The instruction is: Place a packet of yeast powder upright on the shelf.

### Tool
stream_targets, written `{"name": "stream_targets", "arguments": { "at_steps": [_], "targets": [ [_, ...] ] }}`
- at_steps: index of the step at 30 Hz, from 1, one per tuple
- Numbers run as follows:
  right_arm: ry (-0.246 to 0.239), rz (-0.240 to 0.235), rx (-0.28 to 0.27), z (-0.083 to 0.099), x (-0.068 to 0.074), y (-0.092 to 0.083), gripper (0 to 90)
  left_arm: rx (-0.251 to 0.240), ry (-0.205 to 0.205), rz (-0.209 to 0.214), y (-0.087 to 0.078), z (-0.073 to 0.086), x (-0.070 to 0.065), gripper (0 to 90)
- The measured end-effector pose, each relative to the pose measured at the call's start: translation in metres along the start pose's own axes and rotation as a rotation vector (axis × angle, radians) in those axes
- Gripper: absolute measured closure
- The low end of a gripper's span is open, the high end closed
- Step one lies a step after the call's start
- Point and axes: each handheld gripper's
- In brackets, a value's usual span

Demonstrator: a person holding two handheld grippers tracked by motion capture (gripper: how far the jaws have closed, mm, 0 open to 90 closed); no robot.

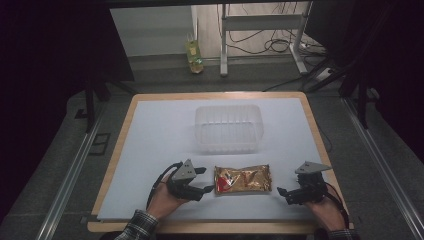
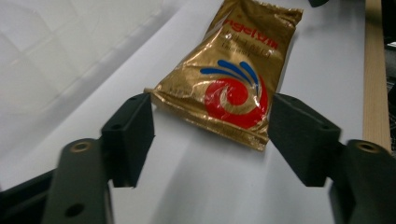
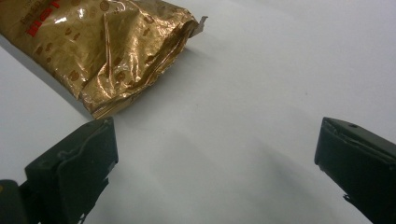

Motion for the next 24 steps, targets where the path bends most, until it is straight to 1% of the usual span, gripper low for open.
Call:
{"name": "stream_targets", "arguments": {
  "at_steps": [2, 3, 4, 5, 6, 9, 10, 11, 13, 14, 15, 16, 17, 18, 21, 24],
  "targets": [
    [-0.002, 0.0, -0.002, 0.0, 0.0, 0.0, 0.0, -0.001, 0.003, 0.006, 0.002, 0.0, -0.001, 41.0],
    [-0.001, 0.0, -0.003, 0.0, 0.0, 0.0, 0.0, -0.001, 0.005, 0.011, 0.003, -0.001, -0.001, 41.0],
    [-0.001, 0.0, -0.003, 0.0, 0.0, 0.0, 0.0, -0.001, 0.004, 0.015, 0.005, -0.001, -0.002, 42.9],
    [-0.001, 0.002, -0.002, 0.0, 0.0, 0.0, 0.0, -0.003, 0.002, 0.02, 0.006, -0.001, -0.002, 46.9],
    [-0.001, 0.002, -0.002, 0.0, 0.0, 0.0, 0.0, -0.005, 0.001, 0.023, 0.008, -0.002, -0.003, 46.9],
    [0.0, -0.001, -0.005, -0.001, 0.0, 0.0, 0.0, -0.01, 0.001, 0.03, 0.014, -0.003, -0.006, 53.8],
    [-0.002, -0.001, -0.005, -0.001, 0.0, 0.001, 0.0, -0.013, 0.005, 0.028, 0.015, -0.003, -0.007, 57.2],
    [-0.002, -0.001, -0.008, -0.001, 0.001, 0.001, 0.0, -0.015, 0.006, 0.028, 0.019, -0.004, -0.008, 63.3],
    [-0.001, -0.001, -0.008, -0.001, 0.001, 0.001, 0.0, -0.016, 0.009, 0.029, 0.022, -0.005, -0.009, 69.9],
    [0.004, 0.0, -0.006, -0.001, 0.001, 0.002, 0.0, -0.015, 0.016, 0.03, 0.024, -0.005, -0.009, 69.9],
    [0.0, -0.003, -0.005, -0.002, 0.002, 0.002, 0.0, -0.004, 0.017, 0.031, 0.028, -0.005, -0.01, 77.6],
    [0.0, -0.003, -0.005, -0.002, 0.002, 0.002, 0.0, -0.004, 0.017, 0.031, 0.028, -0.005, -0.01, 81.6],
    [-0.001, -0.001, -0.001, -0.002, 0.002, 0.003, 0.0, 0.009, 0.013, 0.025, 0.033, -0.004, -0.009, 84.4],
    [-0.001, -0.001, -0.001, -0.002, 0.002, 0.003, 0.0, 0.009, 0.013, 0.025, 0.033, -0.004, -0.009, 86.7],
    [-0.001, -0.006, 0.002, -0.002, 0.003, 0.005, 0.0, 0.017, -0.002, 0.041, 0.039, -0.003, -0.007, 89.3],
    [0.002, -0.005, 0.002, -0.002, 0.003, 0.005, 0.0, 0.018, -0.007, 0.046, 0.042, -0.002, -0.006, 89.3]
  ]
}}
Point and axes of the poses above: each handheld gripper's, and its own axes: y roughly forward along the jaws, z roughly out of its underside, x roughly to its left, and after that the axes turned 15 degrees about -x, right-handed
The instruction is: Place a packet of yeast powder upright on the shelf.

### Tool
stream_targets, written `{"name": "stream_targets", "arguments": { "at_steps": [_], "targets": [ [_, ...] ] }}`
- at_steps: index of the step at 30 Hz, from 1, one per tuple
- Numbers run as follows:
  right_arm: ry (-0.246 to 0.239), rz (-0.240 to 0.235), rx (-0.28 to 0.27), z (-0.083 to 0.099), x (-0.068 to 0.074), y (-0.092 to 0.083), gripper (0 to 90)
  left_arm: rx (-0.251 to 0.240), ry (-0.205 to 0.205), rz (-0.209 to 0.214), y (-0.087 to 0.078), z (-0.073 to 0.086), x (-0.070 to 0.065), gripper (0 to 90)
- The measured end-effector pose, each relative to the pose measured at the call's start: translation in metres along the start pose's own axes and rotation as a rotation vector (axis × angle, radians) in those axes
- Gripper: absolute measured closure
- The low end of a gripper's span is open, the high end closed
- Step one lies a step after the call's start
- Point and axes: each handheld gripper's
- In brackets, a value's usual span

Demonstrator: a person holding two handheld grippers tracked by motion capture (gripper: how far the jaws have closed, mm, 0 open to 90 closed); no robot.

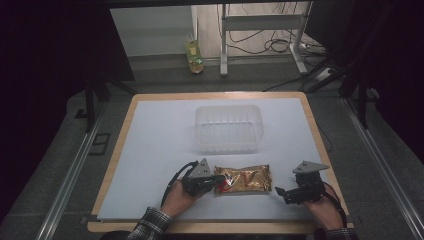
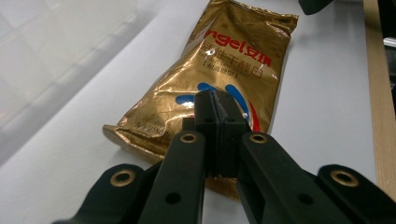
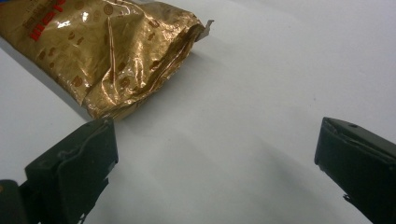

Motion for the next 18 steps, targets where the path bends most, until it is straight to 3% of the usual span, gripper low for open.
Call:
{"name": "stream_targets", "arguments": {
  "at_steps": [3, 10, 18],
  "targets": [
    [0.01, -0.001, -0.003, -0.0001, -0.0005, -0.0002, 0.0, 0.032, 0.016, -0.011, 0.0053, 0.0036, -0.001, 89.3],
    [0.007, -0.002, 0.007, -0.0003, 0.0012, 0.0016, 0.0, 0.038, 0.001, -0.004, 0.0071, 0.0068, 0.0012, 89.6],
    [0.009, -0.008, 0.009, -0.0012, 0.0021, 0.0014, 0.0, 0.057, 0.027, -0.025, 0.0074, 0.0078, -0.0022, 89.8]
  ]
}}
Point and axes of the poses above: each handheld gripper's, and its own axes: y roughly forward along the jaws, z roughly out of its underside, x roughly to its left, and after that the axes turned 15 degrees about -x, right-handed
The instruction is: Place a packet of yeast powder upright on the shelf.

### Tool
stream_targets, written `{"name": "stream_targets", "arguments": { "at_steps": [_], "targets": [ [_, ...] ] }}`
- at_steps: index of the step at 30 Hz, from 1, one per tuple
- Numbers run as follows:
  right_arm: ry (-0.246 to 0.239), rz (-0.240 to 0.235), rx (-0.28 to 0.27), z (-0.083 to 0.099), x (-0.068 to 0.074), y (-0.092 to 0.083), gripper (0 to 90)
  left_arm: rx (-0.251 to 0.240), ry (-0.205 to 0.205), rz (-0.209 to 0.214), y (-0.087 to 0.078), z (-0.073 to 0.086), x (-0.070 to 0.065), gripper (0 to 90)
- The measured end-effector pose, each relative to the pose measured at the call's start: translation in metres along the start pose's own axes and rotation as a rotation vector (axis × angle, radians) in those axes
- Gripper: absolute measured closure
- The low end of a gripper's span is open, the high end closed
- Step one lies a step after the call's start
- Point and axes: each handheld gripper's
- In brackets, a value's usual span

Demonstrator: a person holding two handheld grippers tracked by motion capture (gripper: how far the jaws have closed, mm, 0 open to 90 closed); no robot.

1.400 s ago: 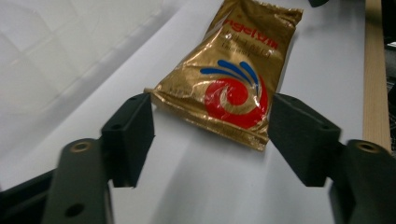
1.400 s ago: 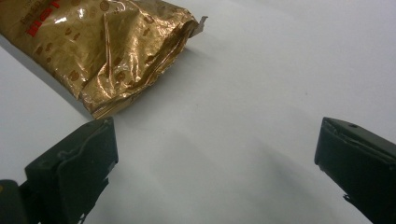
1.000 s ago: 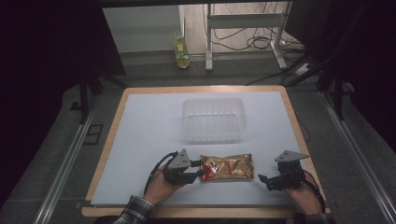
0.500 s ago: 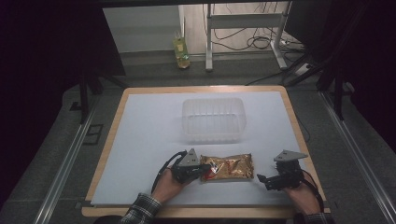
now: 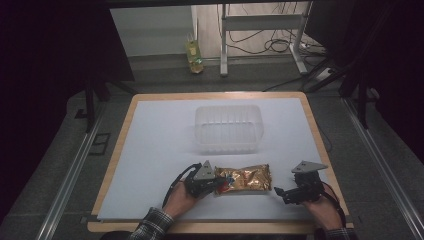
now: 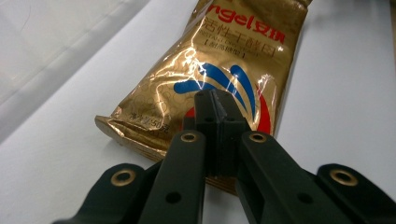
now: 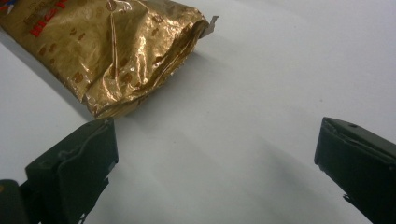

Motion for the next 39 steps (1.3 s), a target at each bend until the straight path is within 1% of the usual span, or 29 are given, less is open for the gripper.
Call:
{"name": "stream_targets", "arguments": {
  "at_steps": [3, 6, 7, 8, 10, 11, 12, 15, 16, 17, 18, 19, 20, 22, 24, 26, 27, 28, 31, 33, 34, 35, 36, 39],
  "targets": [
    [0.0, -0.009, -0.003, -0.001, 0.001, -0.001, 0.1, 0.017, 0.002, -0.008, 0.0, 0.0, -0.001, 89.9],
    [0.004, -0.019, -0.005, -0.001, 0.001, -0.001, 0.2, 0.02, 0.002, -0.007, -0.001, 0.001, 0.0, 89.9],
    [0.007, -0.03, -0.006, -0.002, 0.002, -0.001, 0.2, 0.022, 0.002, -0.007, -0.001, 0.001, 0.0, 89.9],
    [0.007, -0.03, -0.006, -0.002, 0.002, -0.001, 0.2, 0.023, 0.007, -0.008, 0.0, 0.002, 0.0, 89.9],
    [0.007, -0.052, -0.009, -0.002, 0.004, 0.0, 0.3, 0.029, 0.009, -0.011, 0.0, 0.002, -0.001, 89.9],
    [0.007, -0.062, -0.007, -0.002, 0.005, 0.001, 0.3, 0.042, 0.014, -0.01, 0.0, 0.002, 0.0, 89.9],
    [0.011, -0.074, -0.005, -0.002, 0.006, 0.001, 0.3, 0.078, 0.017, -0.011, 0.0, 0.005, 0.0, 89.9],
    [0.017, -0.106, -0.013, -0.003, 0.009, 0.004, 0.2, 0.076, 0.013, -0.005, 0.001, 0.005, 0.001, 89.8],
    [0.017, -0.106, -0.013, -0.003, 0.009, 0.004, 0.2, 0.076, 0.013, -0.005, 0.001, 0.005, 0.001, 89.9],
    [0.019, -0.125, -0.017, -0.003, 0.01, 0.007, 0.2, 0.076, 0.015, -0.006, 0.001, 0.005, 0.0, 89.9],
    [0.019, -0.125, -0.017, -0.003, 0.01, 0.007, 0.2, 0.076, 0.017, -0.007, 0.001, 0.005, 0.0, 89.9],
    [0.017, -0.137, -0.021, -0.004, 0.012, 0.009, 0.1, 0.075, 0.01, -0.003, 0.001, 0.005, 0.001, 89.8],
    [0.017, -0.137, -0.021, -0.004, 0.012, 0.009, 0.1, 0.075, 0.01, -0.003, 0.001, 0.005, 0.001, 89.8],
    [0.017, -0.153, -0.026, -0.006, 0.015, 0.012, 0.0, 0.074, 0.004, 0.0, 0.001, 0.005, 0.002, 89.8],
    [0.02, -0.166, -0.02, -0.007, 0.017, 0.015, 0.0, 0.073, -0.007, 0.004, 0.001, 0.005, 0.003, 89.8],
    [0.021, -0.174, -0.013, -0.007, 0.018, 0.017, 0.0, 0.081, 0.001, 0.007, 0.001, 0.005, 0.004, 89.9],
    [0.023, -0.19, -0.005, -0.007, 0.02, 0.02, 0.0, 0.074, -0.01, 0.008, 0.001, 0.005, 0.004, 89.8],
    [0.023, -0.19, -0.005, -0.007, 0.02, 0.02, 0.0, 0.08, -0.006, 0.011, 0.001, 0.005, 0.004, 89.8],
    [0.032, -0.22, -0.007, -0.009, 0.022, 0.025, 0.0, 0.079, -0.009, 0.011, 0.001, 0.005, 0.005, 89.8],
    [0.047, -0.252, -0.015, -0.012, 0.024, 0.03, 0.0, 0.079, -0.011, 0.012, 0.001, 0.005, 0.005, 89.8],
    [0.047, -0.252, -0.015, -0.012, 0.024, 0.03, 0.0, 0.079, -0.011, 0.012, 0.001, 0.005, 0.005, 89.8],
    [0.059, -0.276, -0.014, -0.014, 0.026, 0.033, 0.0, 0.079, -0.011, 0.013, 0.0, 0.005, 0.005, 89.8],
    [0.059, -0.276, -0.014, -0.014, 0.026, 0.033, 0.0, 0.079, -0.011, 0.013, 0.0, 0.005, 0.005, 89.8],
    [0.055, -0.3, 0.006, -0.018, 0.029, 0.042, 0.2, 0.076, -0.014, 0.013, 0.001, 0.005, 0.005, 89.8]
  ]
}}
Point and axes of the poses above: each handheld gripper's, and its own axes: y roughly forward along the jaws, z roughly out of its underside, x roughly to its left, and after that the axes turned 15 degrees about -x, right-handed
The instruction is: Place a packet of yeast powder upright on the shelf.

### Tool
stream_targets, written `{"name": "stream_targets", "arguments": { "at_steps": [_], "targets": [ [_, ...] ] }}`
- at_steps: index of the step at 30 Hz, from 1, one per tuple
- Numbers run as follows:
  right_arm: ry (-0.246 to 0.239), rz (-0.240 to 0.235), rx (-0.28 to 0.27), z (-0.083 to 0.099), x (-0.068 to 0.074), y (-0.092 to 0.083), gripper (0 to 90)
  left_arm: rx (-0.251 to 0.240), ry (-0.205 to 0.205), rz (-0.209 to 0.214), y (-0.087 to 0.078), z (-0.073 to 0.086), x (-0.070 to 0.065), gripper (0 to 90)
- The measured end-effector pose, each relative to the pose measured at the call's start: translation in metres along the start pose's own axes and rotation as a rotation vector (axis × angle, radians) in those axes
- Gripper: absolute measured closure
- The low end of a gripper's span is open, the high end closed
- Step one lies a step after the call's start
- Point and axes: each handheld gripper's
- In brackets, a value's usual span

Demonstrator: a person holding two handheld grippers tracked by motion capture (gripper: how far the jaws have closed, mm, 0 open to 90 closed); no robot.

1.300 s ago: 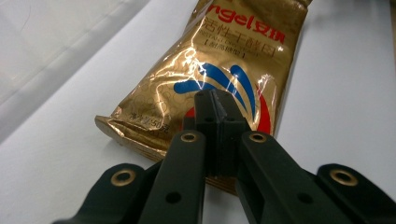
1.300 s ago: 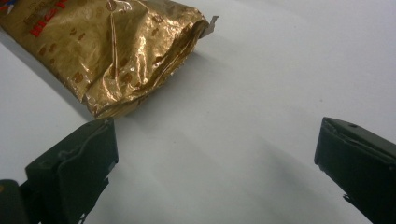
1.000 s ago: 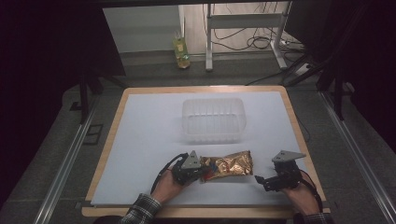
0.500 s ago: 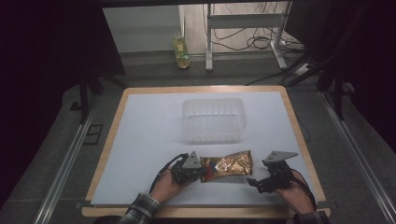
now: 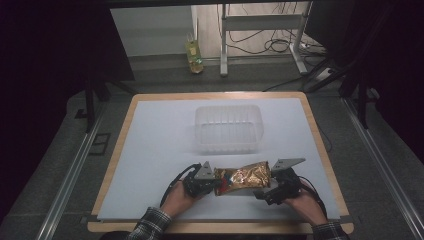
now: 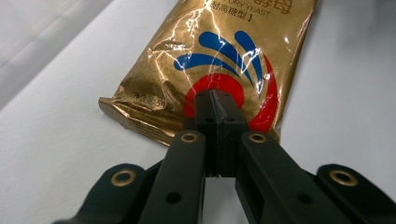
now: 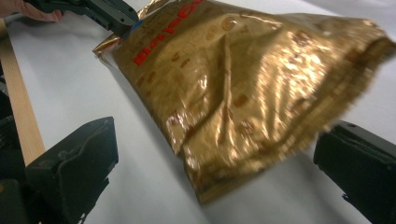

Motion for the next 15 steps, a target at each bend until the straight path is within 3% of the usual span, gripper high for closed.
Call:
{"name": "stream_targets", "arguments": {
  "at_steps": [9, 15],
  "targets": [
    [0.033, -0.058, 0.016, -0.007, 0.001, 0.015, 1.4, 0.006, 0.008, 0.003, 0.0, 0.0, 0.001, 89.8],
    [0.059, -0.083, -0.003, -0.016, 0.002, 0.023, 1.5, 0.006, 0.01, 0.001, 0.0, 0.0, 0.0, 89.8]
  ]
}}
Point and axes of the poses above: each handheld gripper's, and its own axes: y roughly forward along the jaws, z roughly out of its underside, x roughly to its left, and after that the axes turned 15 degrees about -x, right-handed
